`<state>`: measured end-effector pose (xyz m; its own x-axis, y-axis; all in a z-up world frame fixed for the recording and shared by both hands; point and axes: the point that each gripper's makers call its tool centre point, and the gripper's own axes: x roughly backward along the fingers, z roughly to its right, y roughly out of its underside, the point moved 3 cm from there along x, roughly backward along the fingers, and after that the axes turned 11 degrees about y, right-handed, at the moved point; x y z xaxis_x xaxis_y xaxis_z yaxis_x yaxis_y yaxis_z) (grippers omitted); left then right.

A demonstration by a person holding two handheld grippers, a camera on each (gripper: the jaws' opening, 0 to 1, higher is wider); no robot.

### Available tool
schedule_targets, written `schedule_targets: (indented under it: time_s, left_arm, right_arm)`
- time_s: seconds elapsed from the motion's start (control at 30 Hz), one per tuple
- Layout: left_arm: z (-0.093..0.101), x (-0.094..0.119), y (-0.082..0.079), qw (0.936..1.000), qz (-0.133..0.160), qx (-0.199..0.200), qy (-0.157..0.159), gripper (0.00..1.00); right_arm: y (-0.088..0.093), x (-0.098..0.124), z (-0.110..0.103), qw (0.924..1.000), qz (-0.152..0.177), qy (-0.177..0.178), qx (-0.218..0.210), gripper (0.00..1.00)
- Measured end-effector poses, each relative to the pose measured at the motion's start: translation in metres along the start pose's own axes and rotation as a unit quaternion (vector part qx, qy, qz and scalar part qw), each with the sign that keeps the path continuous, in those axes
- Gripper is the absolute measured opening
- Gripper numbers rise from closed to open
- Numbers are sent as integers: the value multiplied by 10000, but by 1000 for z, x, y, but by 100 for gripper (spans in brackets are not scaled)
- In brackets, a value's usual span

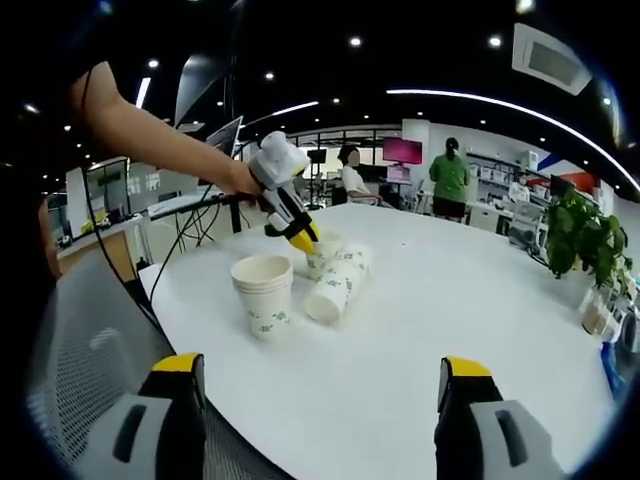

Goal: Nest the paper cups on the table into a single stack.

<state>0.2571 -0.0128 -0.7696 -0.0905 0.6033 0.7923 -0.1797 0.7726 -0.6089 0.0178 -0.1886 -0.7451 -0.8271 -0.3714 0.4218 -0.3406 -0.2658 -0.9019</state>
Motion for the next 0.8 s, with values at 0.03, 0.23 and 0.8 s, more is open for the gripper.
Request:
schedule_targets:
  time_s: [0.03, 0.23, 0.8]
  left_arm:
    - [-1, -1, 1, 10000, -18, 9, -10, 9]
    - [-2, -2, 5, 9998, -191, -105, -41, 5]
    - [3, 12, 14, 9996, -238, -38, -166, 0]
  right_arm:
    - [0, 0, 0, 10000, -1, 1, -2, 98]
    - [1, 0, 1, 10000, -18, 16, -8, 98]
    - [1, 0, 2, 10000, -12, 49, 13, 97]
